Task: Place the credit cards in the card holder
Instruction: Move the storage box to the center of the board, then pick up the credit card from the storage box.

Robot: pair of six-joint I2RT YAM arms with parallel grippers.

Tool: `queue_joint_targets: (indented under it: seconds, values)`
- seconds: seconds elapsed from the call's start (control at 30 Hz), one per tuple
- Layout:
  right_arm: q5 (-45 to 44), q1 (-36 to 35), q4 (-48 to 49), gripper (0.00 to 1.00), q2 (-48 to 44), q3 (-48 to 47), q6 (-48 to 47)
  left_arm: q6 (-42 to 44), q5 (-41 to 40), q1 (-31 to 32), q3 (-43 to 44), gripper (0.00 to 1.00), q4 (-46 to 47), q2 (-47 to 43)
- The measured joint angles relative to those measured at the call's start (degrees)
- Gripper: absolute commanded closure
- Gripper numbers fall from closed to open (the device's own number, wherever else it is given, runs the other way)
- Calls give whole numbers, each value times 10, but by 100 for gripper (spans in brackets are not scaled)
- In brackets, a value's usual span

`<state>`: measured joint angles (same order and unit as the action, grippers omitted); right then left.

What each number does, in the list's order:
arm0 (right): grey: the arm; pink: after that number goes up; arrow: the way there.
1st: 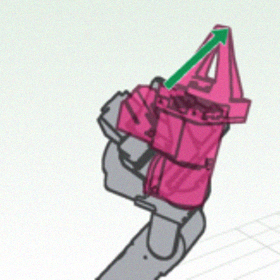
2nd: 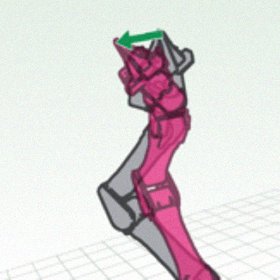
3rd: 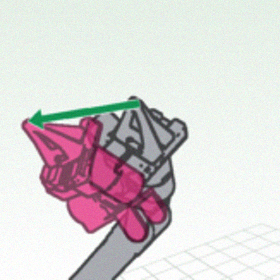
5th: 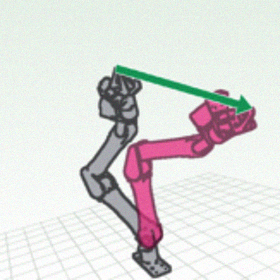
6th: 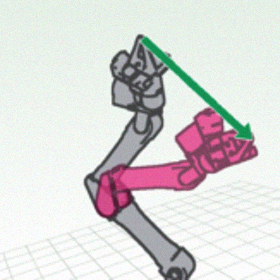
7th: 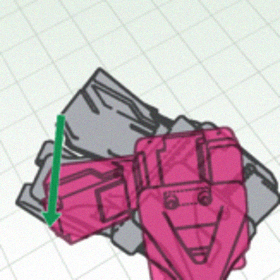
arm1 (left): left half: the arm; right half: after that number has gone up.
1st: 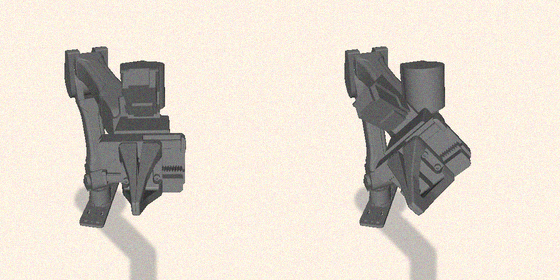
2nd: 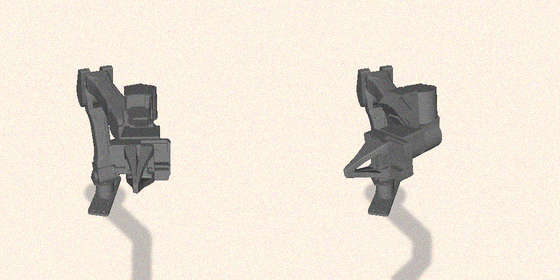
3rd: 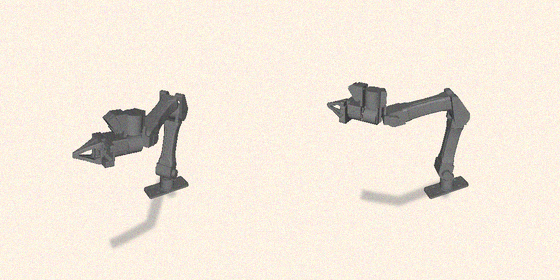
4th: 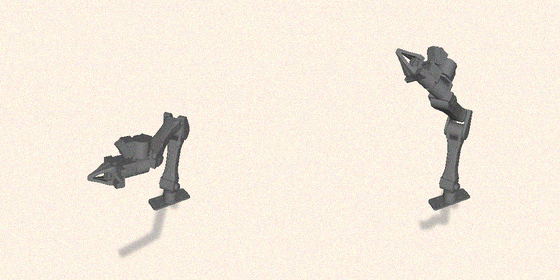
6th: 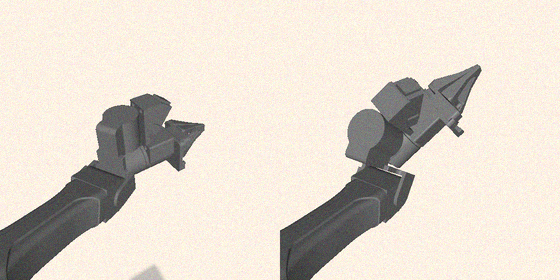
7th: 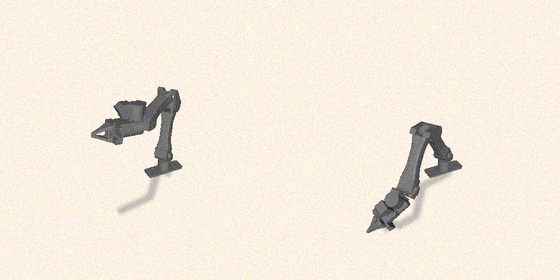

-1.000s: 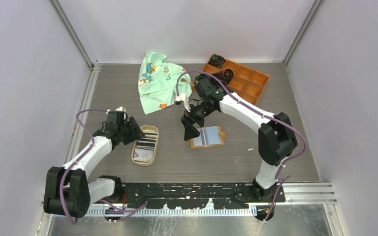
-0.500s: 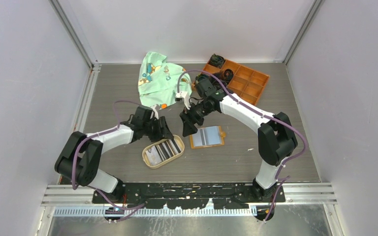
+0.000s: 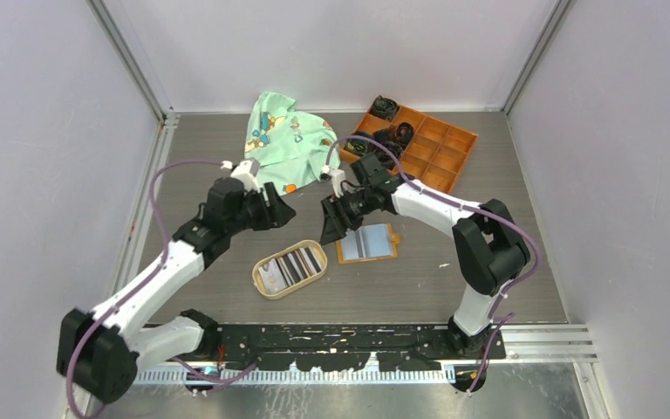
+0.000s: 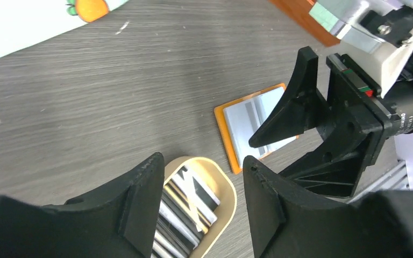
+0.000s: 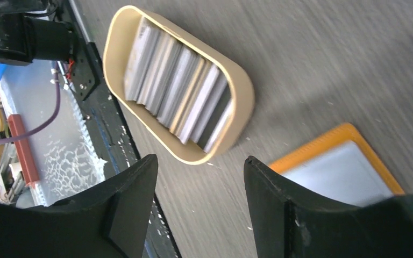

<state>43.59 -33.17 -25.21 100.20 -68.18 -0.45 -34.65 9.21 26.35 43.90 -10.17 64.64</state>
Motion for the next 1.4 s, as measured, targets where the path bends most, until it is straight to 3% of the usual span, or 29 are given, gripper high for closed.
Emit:
queue_joint_targets:
  seconds: [0.33,0.57,1.4]
  values:
    - [-50,-95,59,35,3,0,129,-89,-94,0,-152,43,-168,-248]
    - [-128,-126,64,35,42,-13,193,-147,-128,0,-170,44,-261,-349]
    - [-240,-176,62,38,102,-49,277,-192,-57,-2,-226,58,-224,-250]
